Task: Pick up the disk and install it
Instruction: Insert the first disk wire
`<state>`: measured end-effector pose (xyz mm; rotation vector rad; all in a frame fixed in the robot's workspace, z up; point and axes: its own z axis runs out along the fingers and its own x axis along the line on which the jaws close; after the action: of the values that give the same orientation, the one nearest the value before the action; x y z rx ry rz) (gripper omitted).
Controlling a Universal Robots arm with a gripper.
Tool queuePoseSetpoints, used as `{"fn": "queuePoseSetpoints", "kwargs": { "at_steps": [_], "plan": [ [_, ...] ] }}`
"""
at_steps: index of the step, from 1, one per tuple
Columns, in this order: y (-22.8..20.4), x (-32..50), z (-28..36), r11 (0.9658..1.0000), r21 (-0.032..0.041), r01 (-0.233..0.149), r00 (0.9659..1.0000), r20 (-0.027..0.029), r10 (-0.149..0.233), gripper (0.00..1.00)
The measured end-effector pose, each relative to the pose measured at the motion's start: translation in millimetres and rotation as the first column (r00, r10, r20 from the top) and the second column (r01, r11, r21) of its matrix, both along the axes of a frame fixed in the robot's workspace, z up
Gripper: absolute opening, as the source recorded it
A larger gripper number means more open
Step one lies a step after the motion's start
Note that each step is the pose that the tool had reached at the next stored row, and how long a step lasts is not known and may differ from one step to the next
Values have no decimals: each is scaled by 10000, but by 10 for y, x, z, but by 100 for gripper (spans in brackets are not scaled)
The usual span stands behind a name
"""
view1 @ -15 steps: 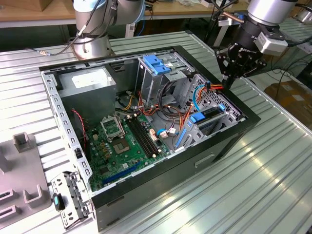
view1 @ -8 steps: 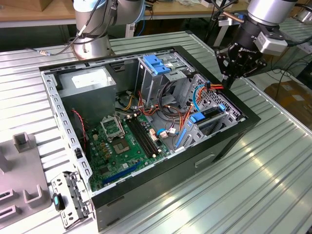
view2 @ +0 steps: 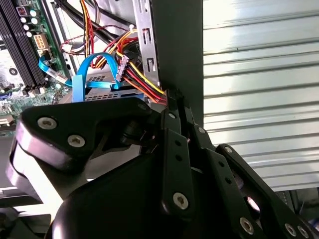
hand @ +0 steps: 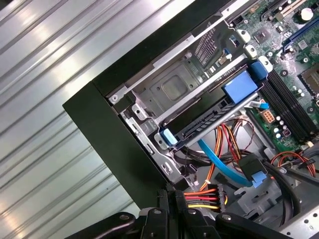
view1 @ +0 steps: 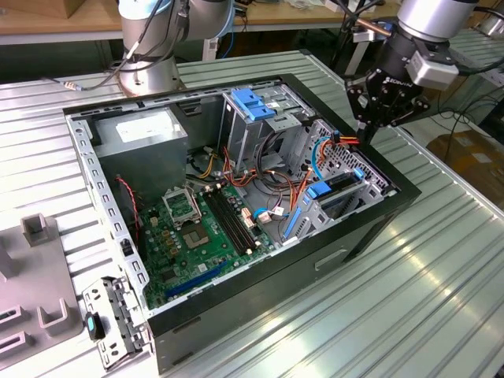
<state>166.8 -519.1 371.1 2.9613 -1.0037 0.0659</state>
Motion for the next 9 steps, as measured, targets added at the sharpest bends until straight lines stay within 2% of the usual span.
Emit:
{"fn": "queuePoseSetpoints", "kwargs": {
  "at_steps": [9],
  "plan": [
    [0, -79, -4, 9996, 0, 270, 9996, 0, -270, 17]
  ]
}}
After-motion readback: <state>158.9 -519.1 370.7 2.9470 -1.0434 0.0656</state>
